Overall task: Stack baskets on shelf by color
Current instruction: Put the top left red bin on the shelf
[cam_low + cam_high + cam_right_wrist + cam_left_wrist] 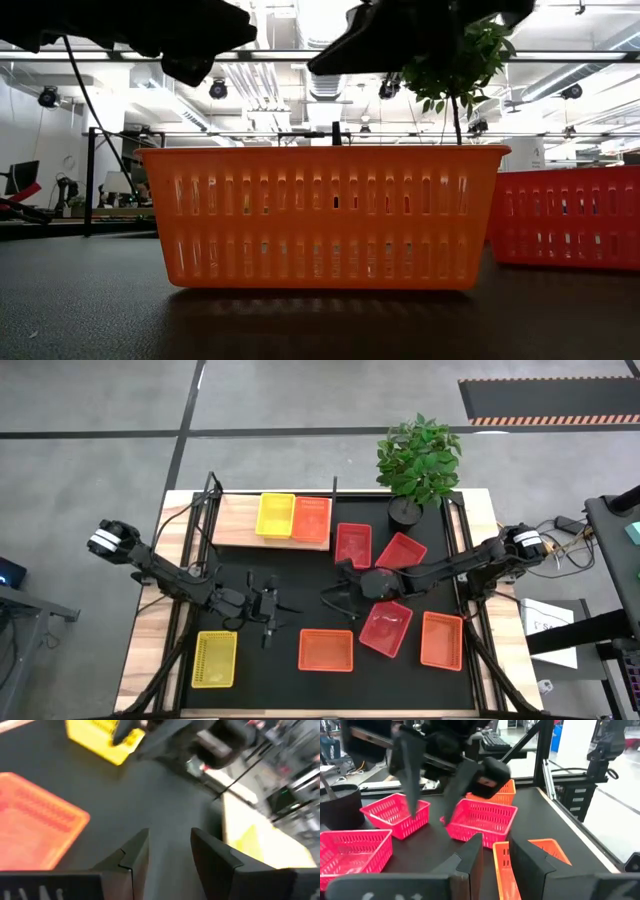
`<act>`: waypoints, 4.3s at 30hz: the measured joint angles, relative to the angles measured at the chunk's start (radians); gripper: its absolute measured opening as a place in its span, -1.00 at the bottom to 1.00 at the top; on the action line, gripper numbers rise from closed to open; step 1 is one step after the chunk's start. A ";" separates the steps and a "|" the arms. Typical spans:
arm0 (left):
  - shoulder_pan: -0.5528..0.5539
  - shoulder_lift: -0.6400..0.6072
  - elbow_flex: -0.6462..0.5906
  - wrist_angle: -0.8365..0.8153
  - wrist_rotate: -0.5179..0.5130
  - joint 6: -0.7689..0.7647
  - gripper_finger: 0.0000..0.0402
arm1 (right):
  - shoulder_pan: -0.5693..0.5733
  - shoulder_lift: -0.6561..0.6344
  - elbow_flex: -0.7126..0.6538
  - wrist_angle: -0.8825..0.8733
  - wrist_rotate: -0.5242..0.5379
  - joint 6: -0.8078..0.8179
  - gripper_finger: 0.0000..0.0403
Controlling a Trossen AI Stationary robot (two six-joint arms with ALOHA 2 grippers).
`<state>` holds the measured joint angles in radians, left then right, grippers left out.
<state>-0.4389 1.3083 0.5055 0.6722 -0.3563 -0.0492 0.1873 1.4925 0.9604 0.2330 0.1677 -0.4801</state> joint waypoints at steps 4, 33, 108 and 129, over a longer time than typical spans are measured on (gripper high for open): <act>0.000 0.000 -0.003 0.002 0.000 0.002 -0.60 | -0.057 0.000 0.013 0.065 -0.008 -0.044 -0.36; 0.001 -0.112 -0.008 -0.002 -0.286 0.395 -0.60 | -0.152 -0.001 0.248 -0.815 -0.010 0.491 -0.36; 0.000 -0.984 -0.170 -0.125 -0.461 0.448 -0.60 | -0.038 0.156 0.572 -0.398 -0.044 0.168 -0.96; -0.001 -1.024 -0.172 -0.123 -0.302 0.442 -0.60 | -0.159 0.526 0.618 0.150 0.011 -0.076 -0.96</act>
<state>-0.4397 0.2844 0.3332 0.5487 -0.6582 0.3933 0.0284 2.0180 1.5786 0.3834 0.1783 -0.5564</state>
